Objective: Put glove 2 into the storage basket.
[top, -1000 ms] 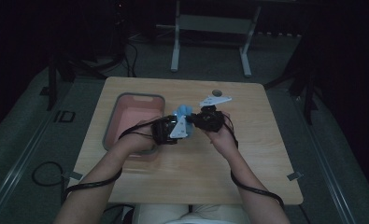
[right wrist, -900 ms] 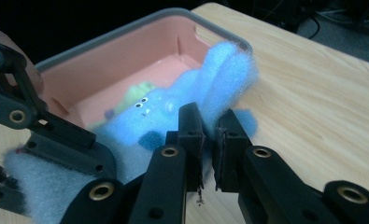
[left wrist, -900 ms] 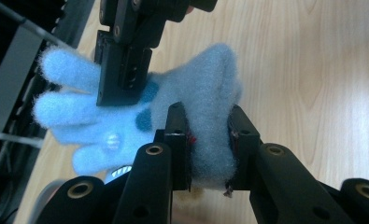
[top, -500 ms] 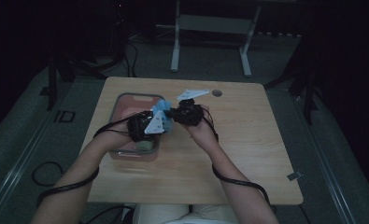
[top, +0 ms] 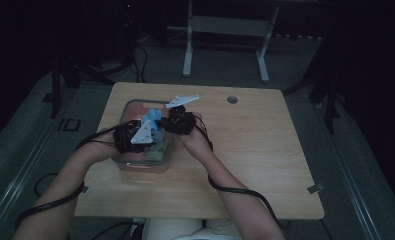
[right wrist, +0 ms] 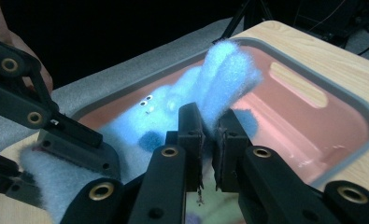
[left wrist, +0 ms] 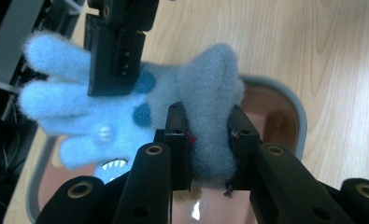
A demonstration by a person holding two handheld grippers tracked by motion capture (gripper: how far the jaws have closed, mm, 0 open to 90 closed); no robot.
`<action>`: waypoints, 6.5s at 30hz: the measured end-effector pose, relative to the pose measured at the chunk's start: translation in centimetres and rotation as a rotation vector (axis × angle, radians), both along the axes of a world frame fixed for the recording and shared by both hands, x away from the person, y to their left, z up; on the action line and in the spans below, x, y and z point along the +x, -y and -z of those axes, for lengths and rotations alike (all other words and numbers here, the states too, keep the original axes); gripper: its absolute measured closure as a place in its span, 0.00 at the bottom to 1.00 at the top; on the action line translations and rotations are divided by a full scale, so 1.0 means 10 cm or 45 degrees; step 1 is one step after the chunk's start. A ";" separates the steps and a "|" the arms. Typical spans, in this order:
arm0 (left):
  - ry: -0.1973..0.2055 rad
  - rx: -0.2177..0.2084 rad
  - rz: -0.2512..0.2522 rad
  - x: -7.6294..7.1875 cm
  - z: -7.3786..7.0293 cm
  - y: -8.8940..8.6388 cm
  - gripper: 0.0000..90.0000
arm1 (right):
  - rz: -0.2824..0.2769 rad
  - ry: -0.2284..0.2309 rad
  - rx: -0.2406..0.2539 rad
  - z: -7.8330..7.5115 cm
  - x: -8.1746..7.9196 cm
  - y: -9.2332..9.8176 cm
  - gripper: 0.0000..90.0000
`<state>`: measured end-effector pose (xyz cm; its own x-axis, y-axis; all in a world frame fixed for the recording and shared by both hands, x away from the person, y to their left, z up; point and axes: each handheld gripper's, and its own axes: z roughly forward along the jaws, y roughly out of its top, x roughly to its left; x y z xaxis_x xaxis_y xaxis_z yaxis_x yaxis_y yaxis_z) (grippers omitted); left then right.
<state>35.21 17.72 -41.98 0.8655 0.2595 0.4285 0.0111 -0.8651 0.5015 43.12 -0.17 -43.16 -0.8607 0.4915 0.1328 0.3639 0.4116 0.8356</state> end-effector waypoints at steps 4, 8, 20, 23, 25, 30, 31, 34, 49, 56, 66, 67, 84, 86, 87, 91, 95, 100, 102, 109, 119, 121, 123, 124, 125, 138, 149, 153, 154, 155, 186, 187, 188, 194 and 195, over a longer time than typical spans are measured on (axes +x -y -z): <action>-0.029 0.000 0.003 0.03 0.11 -0.09 0.83 | 0.014 -0.025 0.002 0.10 0.00 -0.08 0.92; -0.065 -0.019 -0.005 0.07 0.22 -0.13 0.83 | 0.035 -0.061 -0.025 0.25 0.02 -0.16 0.92; -0.173 -0.036 0.009 0.24 0.46 0.01 0.83 | 0.113 -0.082 -0.075 0.48 0.06 -0.09 0.91; -0.188 -0.026 0.011 0.28 0.49 0.06 0.83 | 0.121 -0.079 -0.076 0.48 0.08 -0.05 0.90; -0.204 -0.022 0.004 0.31 0.52 0.08 0.83 | 0.124 -0.079 -0.074 0.47 0.09 -0.03 0.88; -0.229 0.016 0.002 0.33 0.58 0.12 0.83 | 0.123 -0.061 -0.069 0.44 0.06 0.01 0.70; -0.230 0.015 -0.004 0.34 0.58 0.13 0.82 | 0.122 -0.050 -0.067 0.43 0.05 0.02 0.67; -0.245 0.013 -0.010 0.36 0.59 0.13 0.82 | 0.131 -0.035 -0.051 0.41 0.04 0.07 0.61; -0.166 -0.185 -0.248 0.29 0.35 0.01 0.22 | 0.067 -0.028 0.054 0.27 -0.09 0.35 0.26; -0.178 -0.276 -0.311 0.21 0.23 -0.03 0.09 | 0.044 -0.008 0.074 0.21 -0.14 0.43 0.21; -0.208 -0.468 -0.329 0.03 0.15 0.15 0.05 | 0.005 0.009 0.031 0.22 -0.22 0.56 0.18; -0.203 -0.475 -0.326 0.02 0.15 0.17 0.05 | -0.004 0.004 0.026 0.23 -0.23 0.57 0.17; -0.209 -0.502 -0.172 -0.32 0.21 0.68 0.06 | 0.022 0.086 -0.070 0.32 -0.35 1.01 0.17; -0.204 -0.519 -0.159 -0.35 0.22 0.74 0.06 | 0.018 0.095 -0.086 0.34 -0.38 1.05 0.17; -0.206 -0.519 -0.148 -0.37 0.21 0.76 0.06 | 0.018 0.104 -0.099 0.35 -0.39 1.06 0.16; -0.195 -0.529 -0.115 -0.42 0.24 0.86 0.06 | 0.015 0.120 -0.122 0.40 -0.44 1.15 0.16; -0.195 -0.541 -0.089 -0.47 0.28 0.94 0.06 | 0.016 0.126 -0.120 0.45 -0.49 1.25 0.16; -0.201 -0.528 -0.055 -0.52 0.33 1.05 0.06 | 0.027 0.127 -0.116 0.52 -0.55 1.37 0.16; -0.201 -0.522 -0.044 -0.54 0.35 1.10 0.06 | 0.033 0.128 -0.115 0.54 -0.57 1.42 0.16; -0.210 -0.513 -0.012 -0.58 0.46 1.26 0.06 | 0.046 0.120 -0.137 0.68 -0.65 1.59 0.16; -0.217 -0.498 0.039 -0.59 0.67 1.45 0.06 | 0.098 0.128 -0.138 0.82 -0.70 1.84 0.16; -0.228 -0.501 0.047 -0.60 0.73 1.49 0.06 | 0.102 0.117 -0.146 0.86 -0.72 1.86 0.16; -0.224 -0.488 0.058 -0.61 0.79 1.52 0.06 | 0.100 0.115 -0.156 0.91 -0.74 1.88 0.16; -0.224 -0.488 0.058 -0.61 0.79 1.52 0.06 | 0.102 0.111 -0.158 0.93 -0.75 1.88 0.16; -0.224 -0.469 0.070 -0.62 0.84 1.56 0.06 | 0.103 0.107 -0.165 0.95 -0.76 1.90 0.16; -0.239 -0.440 0.091 -0.61 1.01 1.65 0.06 | 0.115 0.093 -0.167 1.10 -0.85 2.02 0.16; -0.265 -0.433 0.096 -0.63 1.16 1.74 0.06 | 0.120 0.086 -0.173 1.19 -0.91 2.11 0.16; -0.259 -0.408 0.096 -0.64 1.20 1.73 0.06 | 0.133 0.079 -0.171 1.22 -0.92 2.13 0.16; -0.262 -0.408 0.092 -0.64 1.20 1.73 0.06 | 0.133 0.081 -0.174 1.23 -0.92 2.13 0.16; -0.266 -0.409 0.090 -0.64 1.21 1.73 0.06 | 0.137 0.080 -0.171 1.23 -0.92 2.14 0.16; -0.257 -0.415 0.048 -0.64 1.27 1.62 0.06 | 0.167 0.111 -0.183 1.23 -0.96 2.26 0.16; -0.256 -0.415 0.049 -0.64 1.27 1.62 0.06 | 0.167 0.112 -0.184 1.23 -0.96 2.26 0.16; -0.255 -0.415 0.052 -0.64 1.27 1.62 0.06 | 0.168 0.113 -0.184 1.23 -0.96 2.26 0.16; -0.254 -0.417 0.053 -0.64 1.27 1.62 0.06 | 0.169 0.116 -0.185 1.24 -0.96 2.26 0.16; -0.254 -0.417 0.053 -0.64 1.27 1.62 0.06 | 0.169 0.117 -0.185 1.24 -0.96 2.26 0.16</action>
